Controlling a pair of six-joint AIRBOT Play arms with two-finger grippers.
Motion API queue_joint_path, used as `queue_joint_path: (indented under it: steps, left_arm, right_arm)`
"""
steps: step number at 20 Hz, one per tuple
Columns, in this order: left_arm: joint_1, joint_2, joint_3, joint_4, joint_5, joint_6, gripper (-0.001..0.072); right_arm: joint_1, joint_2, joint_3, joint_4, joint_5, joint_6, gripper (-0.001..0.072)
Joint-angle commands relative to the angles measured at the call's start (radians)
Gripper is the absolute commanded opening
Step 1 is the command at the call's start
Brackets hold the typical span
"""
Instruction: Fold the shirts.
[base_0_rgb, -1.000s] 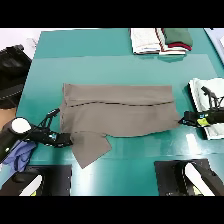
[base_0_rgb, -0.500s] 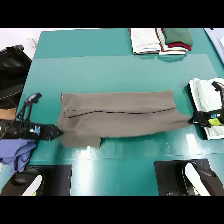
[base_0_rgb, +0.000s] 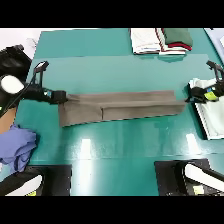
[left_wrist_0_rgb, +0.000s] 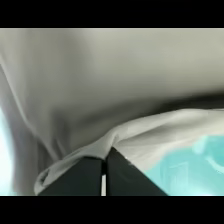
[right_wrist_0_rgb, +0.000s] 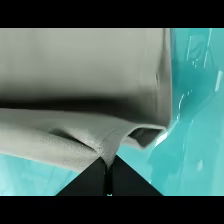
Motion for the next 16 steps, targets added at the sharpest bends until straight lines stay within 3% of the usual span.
queue_joint_path:
  steps: [1, 7, 8, 9, 10, 11, 14, 16]
  left_arm:
    - [0.001, -0.181, 0.117, 0.025, 0.072, 0.021, 0.0026]
    - [0.0, -0.248, 0.13, 0.027, 0.201, 0.021, 0.0028]
    - [0.001, -0.248, 0.132, 0.027, 0.2, 0.021, 0.0061]
    - [0.0, -0.248, 0.137, 0.026, 0.198, 0.02, 0.0327]
    - [0.0, -0.248, 0.148, 0.021, 0.187, 0.02, 0.0519]
    - [0.0, -0.248, 0.165, 0.019, 0.16, 0.021, 0.0477]
    - [0.0, -0.238, 0.223, 0.016, 0.06, 0.02, 0.0479]
    - [0.0, -0.238, 0.233, -0.003, 0.015, 0.02, 0.0479]
  right_arm:
    - [0.066, -0.171, 0.143, 0.006, -0.045, 0.06, 0.0014]
    - [0.116, -0.359, 0.292, 0.009, -0.034, 0.061, 0.002]
    - [0.115, -0.373, 0.3, 0.027, -0.044, 0.057, 0.0113]
    - [0.107, -0.386, 0.311, 0.069, -0.058, 0.045, 0.0321]
    - [0.089, -0.395, 0.323, 0.117, -0.06, 0.024, 0.0389]
    - [0.068, -0.398, 0.331, 0.166, -0.053, -0.013, 0.039]
    - [-0.008, -0.398, 0.32, 0.199, 0.013, -0.09, 0.046]
    - [-0.082, -0.397, 0.262, 0.201, 0.032, -0.097, 0.0584]
